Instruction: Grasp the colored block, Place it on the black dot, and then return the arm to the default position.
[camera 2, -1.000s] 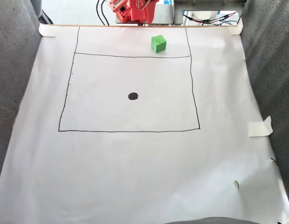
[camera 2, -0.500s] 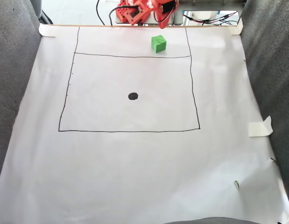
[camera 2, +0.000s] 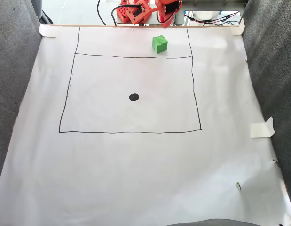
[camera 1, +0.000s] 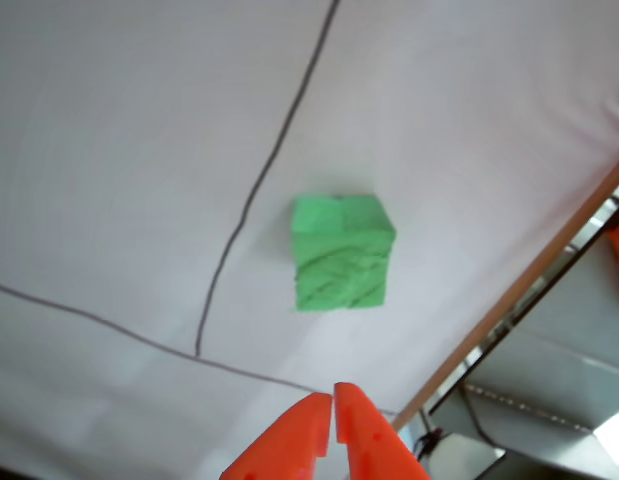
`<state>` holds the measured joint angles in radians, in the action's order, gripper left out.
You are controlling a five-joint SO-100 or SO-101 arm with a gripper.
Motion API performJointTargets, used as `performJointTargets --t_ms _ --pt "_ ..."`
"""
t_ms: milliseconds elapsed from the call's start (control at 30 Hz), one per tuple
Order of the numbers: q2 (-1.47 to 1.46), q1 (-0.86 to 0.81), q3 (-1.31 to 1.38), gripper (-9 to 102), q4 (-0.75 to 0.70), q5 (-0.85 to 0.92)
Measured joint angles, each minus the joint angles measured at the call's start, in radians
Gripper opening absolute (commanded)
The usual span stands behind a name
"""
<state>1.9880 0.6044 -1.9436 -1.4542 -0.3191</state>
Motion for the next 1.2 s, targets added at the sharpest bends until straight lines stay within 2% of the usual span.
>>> performJointTargets --t_ms 500,733,867,1033,1200 --pt "-0.018 -0.051 -0.141 0 0.124 0.055" --pt "-0.018 -0.049 -0.167 0 0.129 0.071" --pt "-0.018 -0.044 -0.176 12 0.133 0.080" --pt "-0.018 -0.028 -0.176 33 0.123 0.086" --pt "-0.018 -0.026 -0.186 42 0.121 0.101"
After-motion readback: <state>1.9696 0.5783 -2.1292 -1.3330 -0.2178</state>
